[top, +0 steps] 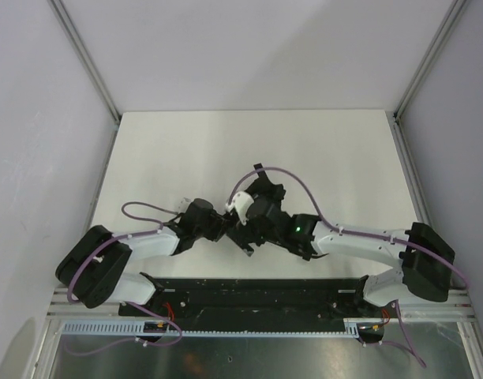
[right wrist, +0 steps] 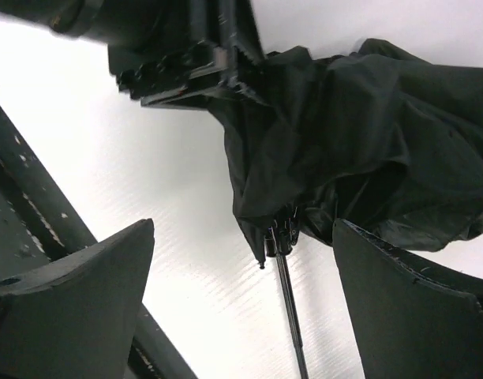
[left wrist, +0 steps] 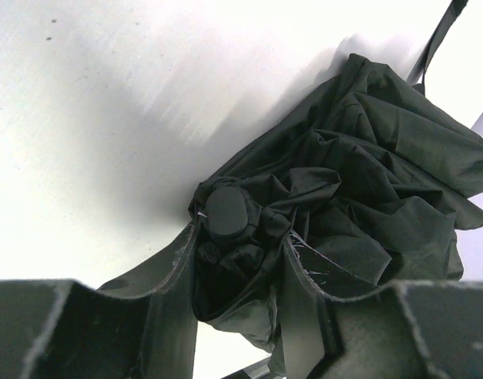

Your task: Put away the umbrella

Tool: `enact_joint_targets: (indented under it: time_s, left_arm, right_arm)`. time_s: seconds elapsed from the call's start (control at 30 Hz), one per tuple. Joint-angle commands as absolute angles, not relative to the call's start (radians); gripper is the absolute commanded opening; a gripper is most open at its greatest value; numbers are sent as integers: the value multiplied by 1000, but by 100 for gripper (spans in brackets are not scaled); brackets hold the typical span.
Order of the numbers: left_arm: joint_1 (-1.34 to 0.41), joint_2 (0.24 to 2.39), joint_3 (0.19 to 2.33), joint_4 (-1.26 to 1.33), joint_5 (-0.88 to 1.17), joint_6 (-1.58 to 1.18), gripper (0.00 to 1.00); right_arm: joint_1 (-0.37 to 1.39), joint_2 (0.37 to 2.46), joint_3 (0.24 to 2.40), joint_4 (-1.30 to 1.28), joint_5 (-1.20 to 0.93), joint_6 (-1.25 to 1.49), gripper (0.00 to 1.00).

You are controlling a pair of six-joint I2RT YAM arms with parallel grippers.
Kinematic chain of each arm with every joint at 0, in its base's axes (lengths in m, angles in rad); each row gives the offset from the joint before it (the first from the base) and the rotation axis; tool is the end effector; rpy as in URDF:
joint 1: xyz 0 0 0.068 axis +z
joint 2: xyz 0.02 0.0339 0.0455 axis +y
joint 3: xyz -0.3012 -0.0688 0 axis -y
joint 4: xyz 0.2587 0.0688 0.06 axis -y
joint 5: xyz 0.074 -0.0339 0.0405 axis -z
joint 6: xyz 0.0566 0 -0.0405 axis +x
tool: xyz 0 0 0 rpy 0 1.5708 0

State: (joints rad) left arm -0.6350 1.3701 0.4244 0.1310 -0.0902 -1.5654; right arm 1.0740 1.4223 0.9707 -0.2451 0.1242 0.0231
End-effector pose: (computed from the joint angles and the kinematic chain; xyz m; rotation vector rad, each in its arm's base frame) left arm 0.2038 -0.1439 0.1391 -1.2029 2.2931 -0.8635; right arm 0.1655 0.2905 0.2689 -1.0952 2.0219 0.4380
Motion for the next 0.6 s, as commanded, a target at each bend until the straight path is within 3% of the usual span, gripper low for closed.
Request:
enact_joint_targets:
  time_s: [0.0, 0.37, 0.57]
  left_arm:
    - [-644, 1354, 405, -39, -123, -1565, 0]
    - [-643, 1344, 417, -82, -105, -1596, 0]
    - [-638, 1309, 425, -98, -108, -1603, 0]
  right_arm:
    - [1157, 1446, 901, -100, 307, -156, 94]
    - [1178, 1732, 895, 172, 313, -340, 68]
    - [1096, 1835, 938, 91, 181, -235, 42]
